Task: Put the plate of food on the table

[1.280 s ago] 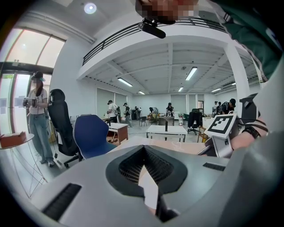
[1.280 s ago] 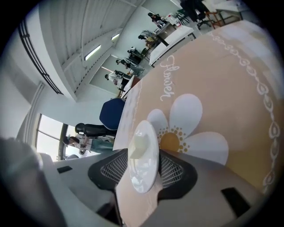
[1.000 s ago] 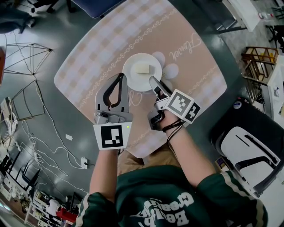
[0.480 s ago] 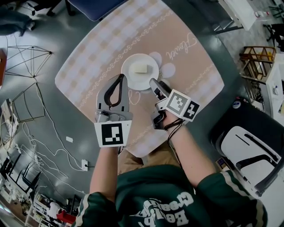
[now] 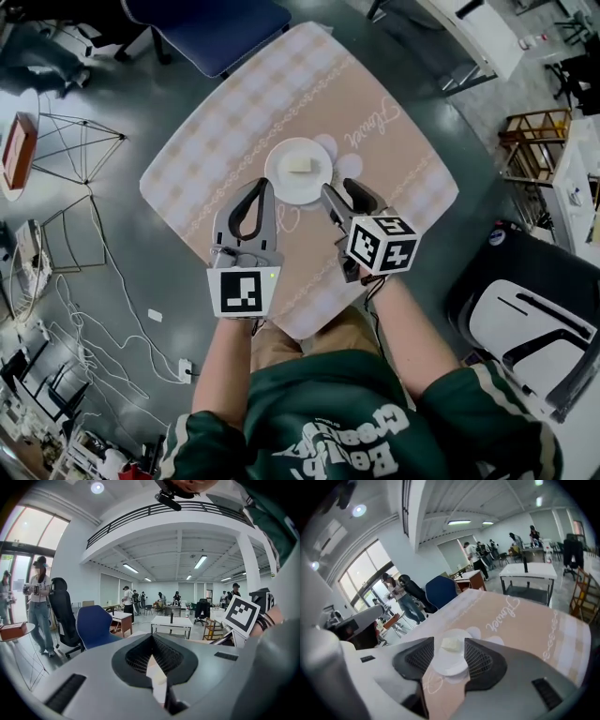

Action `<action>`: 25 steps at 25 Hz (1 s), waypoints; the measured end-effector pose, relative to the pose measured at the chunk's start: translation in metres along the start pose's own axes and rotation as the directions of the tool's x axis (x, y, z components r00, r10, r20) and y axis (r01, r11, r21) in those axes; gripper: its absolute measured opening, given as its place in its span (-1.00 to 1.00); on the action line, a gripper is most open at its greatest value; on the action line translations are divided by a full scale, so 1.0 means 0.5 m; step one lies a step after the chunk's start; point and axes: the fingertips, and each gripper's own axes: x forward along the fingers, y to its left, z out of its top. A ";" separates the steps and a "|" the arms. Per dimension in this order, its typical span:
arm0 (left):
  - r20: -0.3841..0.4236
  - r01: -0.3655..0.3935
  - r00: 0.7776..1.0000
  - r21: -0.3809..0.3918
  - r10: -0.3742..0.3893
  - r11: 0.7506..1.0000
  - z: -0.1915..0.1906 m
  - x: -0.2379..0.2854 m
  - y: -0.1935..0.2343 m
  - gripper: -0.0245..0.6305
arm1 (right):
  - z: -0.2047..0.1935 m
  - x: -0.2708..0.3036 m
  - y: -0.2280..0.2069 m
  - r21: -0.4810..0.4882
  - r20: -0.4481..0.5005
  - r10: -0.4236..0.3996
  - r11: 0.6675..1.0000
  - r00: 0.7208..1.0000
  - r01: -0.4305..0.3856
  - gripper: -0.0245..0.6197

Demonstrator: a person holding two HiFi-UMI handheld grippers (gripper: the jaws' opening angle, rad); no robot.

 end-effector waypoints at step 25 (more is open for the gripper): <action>0.112 0.189 0.971 0.177 -0.211 0.966 0.270 -0.295 -0.066 -0.90 | 0.151 -0.372 0.424 -0.832 0.217 0.267 0.554 0.939 0.034 -0.79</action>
